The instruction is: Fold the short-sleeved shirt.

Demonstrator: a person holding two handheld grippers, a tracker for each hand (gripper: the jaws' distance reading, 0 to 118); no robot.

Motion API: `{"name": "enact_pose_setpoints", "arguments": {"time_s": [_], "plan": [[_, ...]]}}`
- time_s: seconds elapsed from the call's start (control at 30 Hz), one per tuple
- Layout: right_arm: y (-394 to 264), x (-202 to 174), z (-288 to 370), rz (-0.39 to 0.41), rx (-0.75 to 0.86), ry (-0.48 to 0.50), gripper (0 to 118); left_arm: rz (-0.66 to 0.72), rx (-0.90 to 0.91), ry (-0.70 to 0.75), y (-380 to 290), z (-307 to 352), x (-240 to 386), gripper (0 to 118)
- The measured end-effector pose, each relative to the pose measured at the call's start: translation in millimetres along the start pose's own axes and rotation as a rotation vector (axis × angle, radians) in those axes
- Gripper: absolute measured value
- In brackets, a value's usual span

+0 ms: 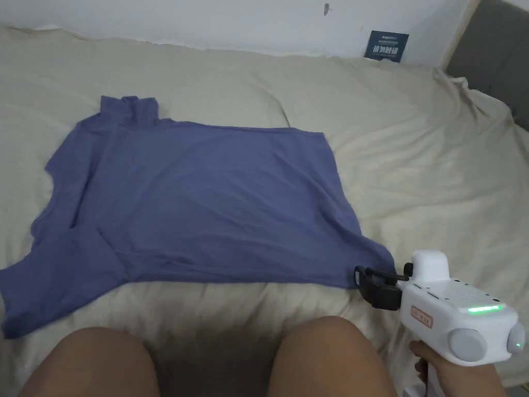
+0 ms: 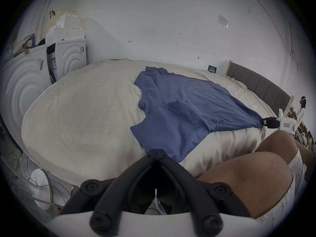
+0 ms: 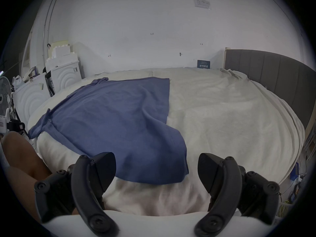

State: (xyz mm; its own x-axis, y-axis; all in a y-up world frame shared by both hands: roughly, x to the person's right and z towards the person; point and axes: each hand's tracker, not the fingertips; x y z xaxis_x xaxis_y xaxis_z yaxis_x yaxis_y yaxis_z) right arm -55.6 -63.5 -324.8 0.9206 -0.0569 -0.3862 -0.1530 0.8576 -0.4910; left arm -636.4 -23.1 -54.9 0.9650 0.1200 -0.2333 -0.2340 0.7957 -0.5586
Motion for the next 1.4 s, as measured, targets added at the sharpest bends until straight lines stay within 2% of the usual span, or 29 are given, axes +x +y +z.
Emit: {"name": "enact_pose_setpoints", "arguments": {"time_s": [0.07, 0.1, 0.13, 0.2, 0.23, 0.27, 0.33, 0.47, 0.77, 0.87, 0.9, 1.0, 1.03, 1.07, 1.1, 1.13, 1.17, 1.4], "plan": [[-2.2, 1.9, -4.5, 0.0, 0.001, -0.005, 84, -0.003, -0.004, 0.001, -0.4, -3.1, -1.7, 0], [-3.0, 2.3, -5.8, 0.013, 0.009, -0.008, 84, -0.002, -0.005, 0.002, -0.2, -4.1, -2.0, 0], [-3.7, 1.4, -6.8, 0.032, 0.016, -0.021, 67, 0.001, -0.009, 0.0, -0.1, -5.1, -2.3, 0], [-4.6, 2.0, -12.2, 0.036, -0.009, -0.025, 46, 0.005, -0.012, -0.005, 2.0, -6.0, 0.0, 0], [-4.8, 3.1, -15.0, 0.033, -0.024, -0.027, 31, 0.005, -0.013, -0.006, 1.8, -6.7, 0.5, 0], [-6.0, 4.2, -16.4, 0.034, -0.023, -0.023, 26, 0.002, -0.014, -0.006, 1.6, -7.6, 1.1, 0], [-6.7, 3.5, -15.8, 0.045, -0.018, -0.034, 24, 0.003, -0.019, -0.009, 0.6, -9.1, 0.3, 0], [-4.6, 0.9, -15.3, 0.064, -0.017, -0.044, 7, -0.001, -0.024, -0.013, -2.9, -12.3, -0.8, 0], [14.1, -11.3, 1.9, 0.078, 0.014, -0.03, 3, -0.029, -0.023, -0.039, -2.5, -17.9, -6.3, 0], [13.5, -15.8, 3.5, 0.093, 0.012, -0.031, 3, -0.046, -0.023, -0.004, -0.1, -21.8, -7.1, 1], [17.9, -27.3, 9.1, 0.093, 0.009, -0.031, 3, -0.038, -0.011, 0.005, -0.3, -21.6, -8.0, 12], [21.1, -36.8, 13.7, 0.088, 0.01, -0.032, 3, 0.023, 0.001, -0.04, -1.1, -24.6, -11.8, 73], [24.4, -41.0, 15.7, 0.087, 0.007, -0.034, 3, 0.019, -0.003, -0.042, -1.6, -27.5, -11.0, 86], [25.6, -44.0, 17.1, 0.087, 0.006, -0.035, 3, 0.014, -0.005, -0.04, -2.0, -30.0, -9.4, 92], [26.6, -46.9, 18.9, 0.085, 0.006, -0.035, 3, 0.004, -0.011, -0.046, -2.1, -31.7, -6.7, 92], [27.6, -49.5, 20.6, 0.081, 0.007, -0.035, 3, -0.001, -0.011, -0.059, -2.0, -33.7, -5.1, 102], [26.4, -39.8, 17.0, 0.077, 0.007, -0.034, 3, -0.002, -0.013, -0.059, -1.4, -37.0, -3.3, 102], [29.6, -36.6, 16.1, 0.07, -0.001, -0.034, 3, 0.054, -0.055, -0.106, 8.5, -62.5, 6.8, 102]]}}
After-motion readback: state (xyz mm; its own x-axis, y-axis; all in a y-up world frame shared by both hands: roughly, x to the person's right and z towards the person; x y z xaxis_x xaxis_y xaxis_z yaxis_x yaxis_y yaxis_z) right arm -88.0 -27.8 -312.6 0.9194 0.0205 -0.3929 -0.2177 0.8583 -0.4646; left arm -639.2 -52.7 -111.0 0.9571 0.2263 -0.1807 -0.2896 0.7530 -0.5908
